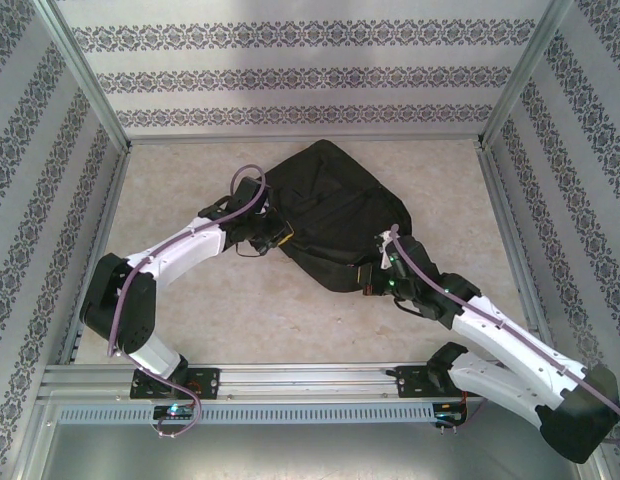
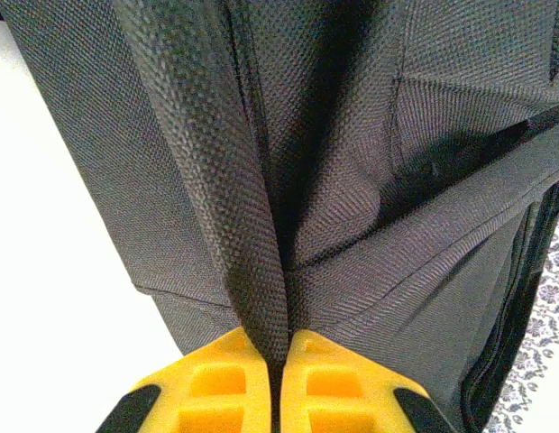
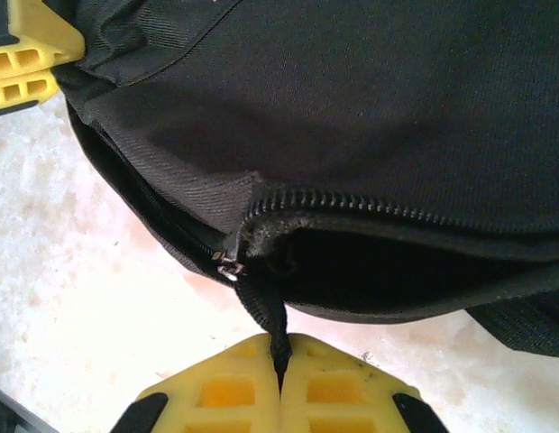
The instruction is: Pack the student bag
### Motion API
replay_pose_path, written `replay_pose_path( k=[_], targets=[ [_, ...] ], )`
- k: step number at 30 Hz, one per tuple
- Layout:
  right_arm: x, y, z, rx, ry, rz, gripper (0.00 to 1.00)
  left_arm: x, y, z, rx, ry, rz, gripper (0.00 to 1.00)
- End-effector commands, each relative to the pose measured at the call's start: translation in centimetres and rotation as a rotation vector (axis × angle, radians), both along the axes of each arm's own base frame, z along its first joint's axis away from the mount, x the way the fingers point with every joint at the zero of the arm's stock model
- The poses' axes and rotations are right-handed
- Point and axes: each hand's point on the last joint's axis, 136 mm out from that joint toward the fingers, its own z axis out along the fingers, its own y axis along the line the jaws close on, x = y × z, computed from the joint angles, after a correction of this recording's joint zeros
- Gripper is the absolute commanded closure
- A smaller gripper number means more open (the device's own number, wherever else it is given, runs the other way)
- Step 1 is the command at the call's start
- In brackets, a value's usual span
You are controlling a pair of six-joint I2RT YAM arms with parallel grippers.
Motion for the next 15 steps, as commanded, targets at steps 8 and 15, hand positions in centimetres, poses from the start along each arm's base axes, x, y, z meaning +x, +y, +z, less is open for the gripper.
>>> replay_pose_path(
  k=[8, 15],
  targets=[
    [-0.8, 5.1, 2.5, 0.042, 0.07, 0.229, 1.0, 1.8, 5.4, 2.2, 0.252, -0.052, -0.069, 1.0],
    [0.7, 10.5, 3.1, 0.067, 0.093, 0.27, 1.0, 4.6, 7.6, 2.8, 0.228, -0.042, -0.02, 0.78]
  ],
)
